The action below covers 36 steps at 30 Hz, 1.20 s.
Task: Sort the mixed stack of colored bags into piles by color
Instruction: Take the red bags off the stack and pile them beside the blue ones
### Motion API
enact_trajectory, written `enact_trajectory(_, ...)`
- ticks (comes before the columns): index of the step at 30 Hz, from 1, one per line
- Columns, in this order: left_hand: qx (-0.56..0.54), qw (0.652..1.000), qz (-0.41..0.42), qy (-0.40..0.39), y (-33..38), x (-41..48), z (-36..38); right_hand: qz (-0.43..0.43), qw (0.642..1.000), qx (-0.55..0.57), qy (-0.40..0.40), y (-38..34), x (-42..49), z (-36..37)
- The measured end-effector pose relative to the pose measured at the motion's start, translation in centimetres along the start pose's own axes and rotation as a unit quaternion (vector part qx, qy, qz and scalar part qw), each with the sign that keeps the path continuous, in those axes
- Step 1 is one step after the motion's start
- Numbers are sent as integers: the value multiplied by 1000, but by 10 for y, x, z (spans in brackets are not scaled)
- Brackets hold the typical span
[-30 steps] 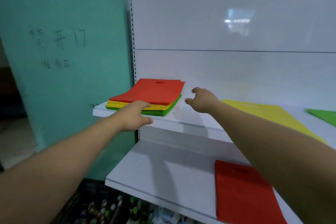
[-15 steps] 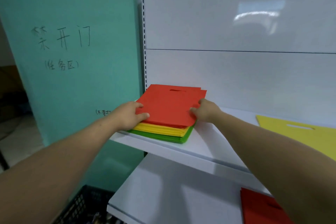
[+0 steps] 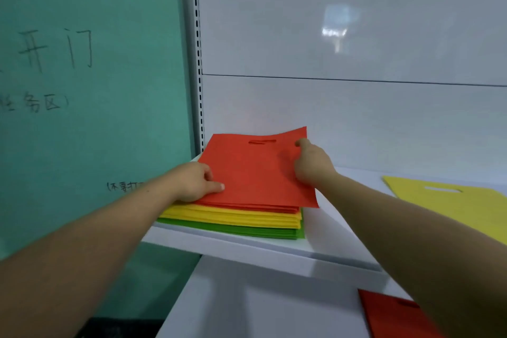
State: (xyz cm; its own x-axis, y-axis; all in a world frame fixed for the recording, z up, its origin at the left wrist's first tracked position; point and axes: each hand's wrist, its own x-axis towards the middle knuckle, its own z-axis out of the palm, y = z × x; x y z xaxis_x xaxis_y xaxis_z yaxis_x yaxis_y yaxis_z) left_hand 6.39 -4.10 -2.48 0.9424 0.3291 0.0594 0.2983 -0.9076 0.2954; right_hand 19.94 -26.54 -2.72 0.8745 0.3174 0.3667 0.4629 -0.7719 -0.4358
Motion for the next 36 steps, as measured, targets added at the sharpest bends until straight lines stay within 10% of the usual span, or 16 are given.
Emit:
enact_trajectory(9,-184,981,45,36,5,14,-1,-59,956,164,234,-15,-39,-43)
enact_trajectory(17,-480,871,102,25,68,-3,-2,-1,927,188,326,3,-78,-115)
enact_trajectory(36,-331,922,186,80,292,-183,118,99,961,73,246,237,-269,-233)
